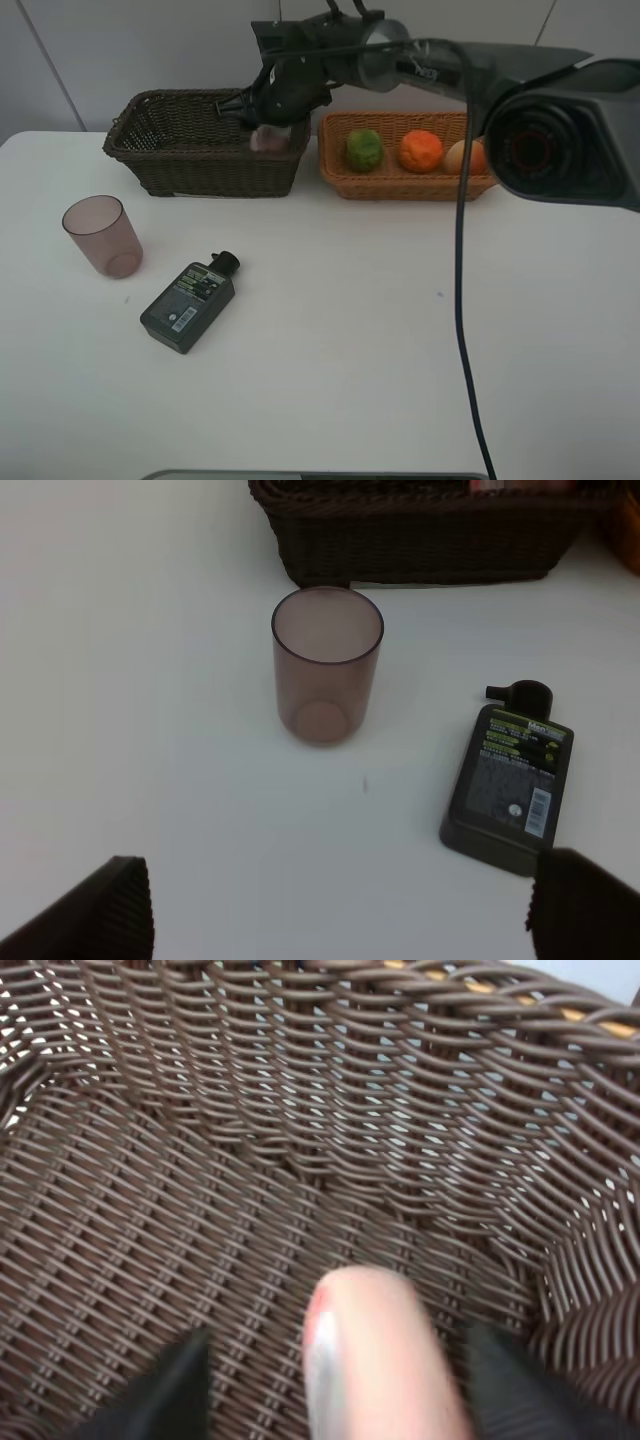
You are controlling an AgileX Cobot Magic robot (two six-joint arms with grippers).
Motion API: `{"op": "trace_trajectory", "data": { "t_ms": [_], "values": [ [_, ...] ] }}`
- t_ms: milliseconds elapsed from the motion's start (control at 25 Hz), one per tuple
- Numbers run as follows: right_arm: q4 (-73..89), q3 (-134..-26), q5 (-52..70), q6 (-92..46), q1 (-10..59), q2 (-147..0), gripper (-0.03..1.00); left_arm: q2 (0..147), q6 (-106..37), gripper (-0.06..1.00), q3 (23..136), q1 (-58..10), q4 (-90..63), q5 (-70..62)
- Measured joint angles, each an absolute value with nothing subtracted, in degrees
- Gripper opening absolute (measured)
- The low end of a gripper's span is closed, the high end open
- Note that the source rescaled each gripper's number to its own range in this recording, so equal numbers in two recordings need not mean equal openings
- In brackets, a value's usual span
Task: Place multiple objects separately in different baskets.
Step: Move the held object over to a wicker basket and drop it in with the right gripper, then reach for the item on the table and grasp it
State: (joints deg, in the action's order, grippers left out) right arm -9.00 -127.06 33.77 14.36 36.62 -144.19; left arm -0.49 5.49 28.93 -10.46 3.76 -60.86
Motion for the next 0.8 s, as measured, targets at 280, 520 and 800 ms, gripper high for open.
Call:
{"op": "trace_trajectory", "data": {
  "t_ms": [280,520,800],
  "values": [
    [-8.1,-127.1,33.9,14.4,36.6,-141.6,0.90,-0.5,5.5,0.96,28.9,-10.5,3.8,-60.9],
    [-7.6,-127.1,40.3,14.4,36.6,-137.8,0.90,-0.5,5.5,0.96,28.9,-10.5,3.8,-60.9],
    [-4.8,-122.1,55.3,14.4,36.5,-131.6,0.90,-0.5,5.5,0.96,28.9,-10.5,3.8,-60.9]
  ]
}}
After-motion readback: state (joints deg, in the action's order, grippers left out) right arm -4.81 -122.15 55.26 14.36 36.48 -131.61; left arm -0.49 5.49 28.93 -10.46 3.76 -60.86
